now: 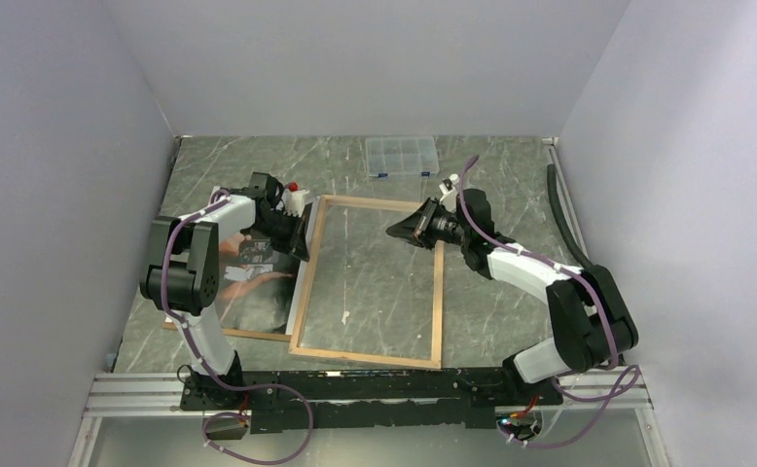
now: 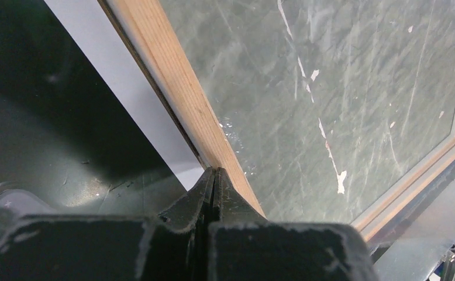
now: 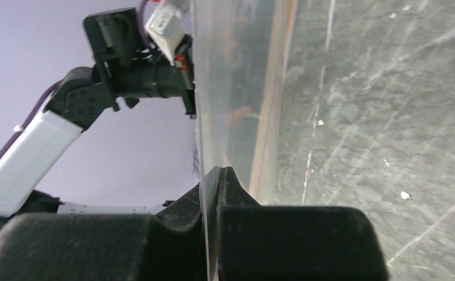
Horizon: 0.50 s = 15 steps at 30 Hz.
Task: Put the photo into the frame
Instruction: Adjust the photo frame item on the photo frame.
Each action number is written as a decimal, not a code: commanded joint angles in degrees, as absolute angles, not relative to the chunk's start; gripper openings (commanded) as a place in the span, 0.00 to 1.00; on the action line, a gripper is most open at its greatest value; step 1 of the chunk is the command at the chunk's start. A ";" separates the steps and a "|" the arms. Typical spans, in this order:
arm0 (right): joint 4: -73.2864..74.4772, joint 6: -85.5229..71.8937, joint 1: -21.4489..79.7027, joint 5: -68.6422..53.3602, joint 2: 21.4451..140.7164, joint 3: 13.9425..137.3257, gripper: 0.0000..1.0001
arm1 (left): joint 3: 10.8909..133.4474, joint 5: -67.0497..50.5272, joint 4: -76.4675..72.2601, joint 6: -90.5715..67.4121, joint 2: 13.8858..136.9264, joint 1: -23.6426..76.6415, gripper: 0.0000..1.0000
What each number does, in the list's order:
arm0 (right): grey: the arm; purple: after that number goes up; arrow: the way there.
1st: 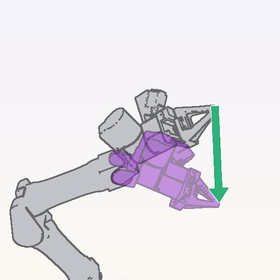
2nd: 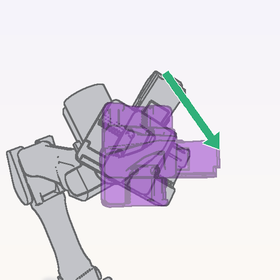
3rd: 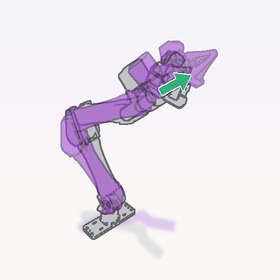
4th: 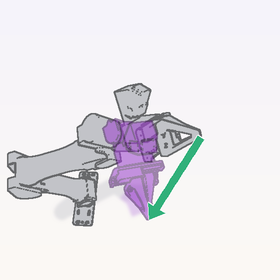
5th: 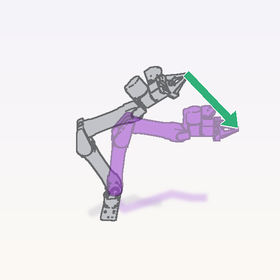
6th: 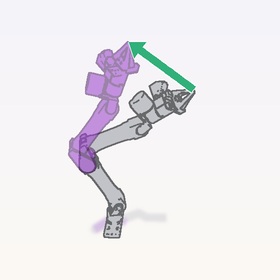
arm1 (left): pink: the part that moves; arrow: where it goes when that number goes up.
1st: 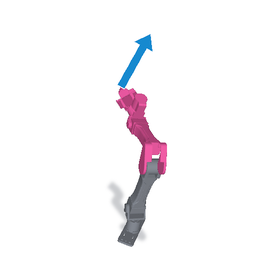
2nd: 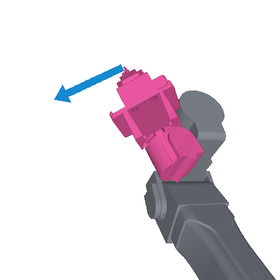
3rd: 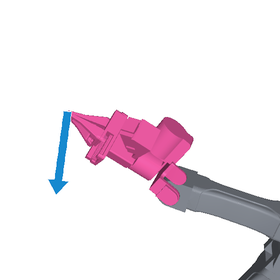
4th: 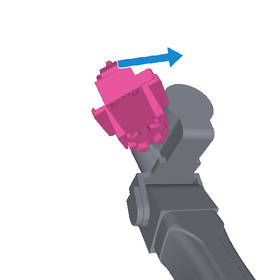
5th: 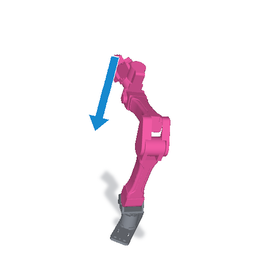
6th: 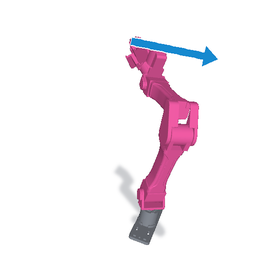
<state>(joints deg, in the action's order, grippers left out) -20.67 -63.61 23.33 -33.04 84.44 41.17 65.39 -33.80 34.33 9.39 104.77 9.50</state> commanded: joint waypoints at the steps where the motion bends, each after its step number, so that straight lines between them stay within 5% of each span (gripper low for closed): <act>1: -24.75 -62.34 25.16 -34.79 82.56 42.96 0.00 | 63.81 -35.17 36.29 10.49 106.18 11.56 0.03; 15: -22.80 -62.46 25.02 -34.66 85.60 41.66 0.00 | 64.05 -34.63 36.78 10.76 105.82 11.56 0.03</act>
